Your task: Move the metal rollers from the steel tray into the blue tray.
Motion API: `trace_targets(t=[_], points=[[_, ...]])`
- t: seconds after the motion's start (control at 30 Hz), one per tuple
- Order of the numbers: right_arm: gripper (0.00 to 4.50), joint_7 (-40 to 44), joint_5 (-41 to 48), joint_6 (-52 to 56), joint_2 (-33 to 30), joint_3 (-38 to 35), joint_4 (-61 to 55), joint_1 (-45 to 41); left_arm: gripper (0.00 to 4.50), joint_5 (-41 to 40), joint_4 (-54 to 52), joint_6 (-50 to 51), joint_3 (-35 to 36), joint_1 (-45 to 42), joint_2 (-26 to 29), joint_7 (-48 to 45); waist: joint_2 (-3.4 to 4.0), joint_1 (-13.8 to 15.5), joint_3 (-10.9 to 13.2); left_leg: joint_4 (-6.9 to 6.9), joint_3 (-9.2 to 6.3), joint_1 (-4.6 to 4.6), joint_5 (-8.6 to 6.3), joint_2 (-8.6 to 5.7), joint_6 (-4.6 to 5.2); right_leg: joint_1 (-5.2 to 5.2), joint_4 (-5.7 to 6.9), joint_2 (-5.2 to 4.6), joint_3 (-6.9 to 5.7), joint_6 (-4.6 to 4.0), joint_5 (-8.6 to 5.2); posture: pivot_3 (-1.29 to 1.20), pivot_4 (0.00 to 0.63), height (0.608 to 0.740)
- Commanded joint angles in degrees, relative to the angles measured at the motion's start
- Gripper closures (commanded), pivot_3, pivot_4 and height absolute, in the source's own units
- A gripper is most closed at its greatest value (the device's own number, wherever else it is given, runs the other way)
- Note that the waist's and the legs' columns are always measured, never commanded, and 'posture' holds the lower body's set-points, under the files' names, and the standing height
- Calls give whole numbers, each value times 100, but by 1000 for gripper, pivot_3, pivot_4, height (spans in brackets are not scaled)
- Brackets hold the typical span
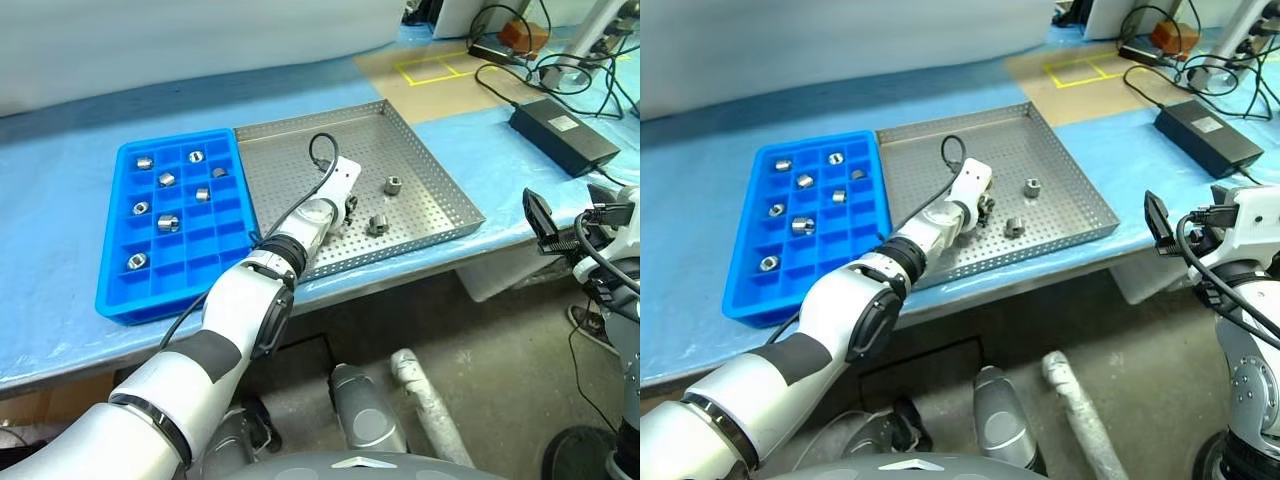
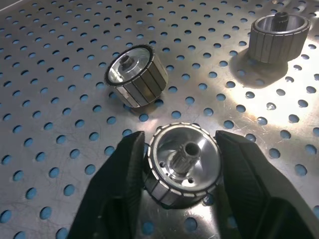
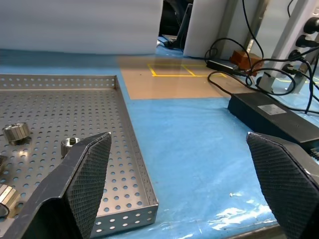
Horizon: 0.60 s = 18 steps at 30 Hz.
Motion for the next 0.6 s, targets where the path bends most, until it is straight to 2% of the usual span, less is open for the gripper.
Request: trace_targets(t=[0.03,0.13,0.27,0.37,0.47,0.6], points=[[0,-2,43,-87,-55,113,-79,-221,2763,-150,-151,-77,197,-165,39,-91,0,-55,0,2,-2,-3,-1,-2,1,-1,0,-2,-2,1,0,-823,150,740],[0,117,-7,-140,-120,383,203,-516,2763,-437,-240,-132,525,-330,182,-176,1,-82,1,29,-26,-34,-6,-6,11,-6,0,-8,-24,6,3,-759,150,740],[0,352,-68,-221,-126,957,679,-1071,2763,-1071,-594,-667,1047,-525,408,-1078,0,-57,4,59,-46,-56,-11,-6,18,-5,5,-14,-46,8,8,-643,150,740],[0,587,-174,-405,-100,1352,1197,-1489,2763,-1293,-896,-861,1189,-487,601,-1358,1,28,4,69,-49,-61,-14,-8,25,-1,11,-25,-58,6,10,-554,150,740],[0,882,-272,-574,-8,1869,1730,-2010,2763,-1186,-1581,-1140,933,-101,868,-1762,1,136,4,77,-50,-62,-20,-8,38,1,16,-29,-59,4,11,-478,150,740],[0,1250,-314,-750,170,2330,2315,-2541,2763,-1409,-3632,-648,648,1027,1148,-2305,1,389,4,83,-51,-58,-20,-3,44,-2,46,-33,-67,3,12,-370,150,740]])
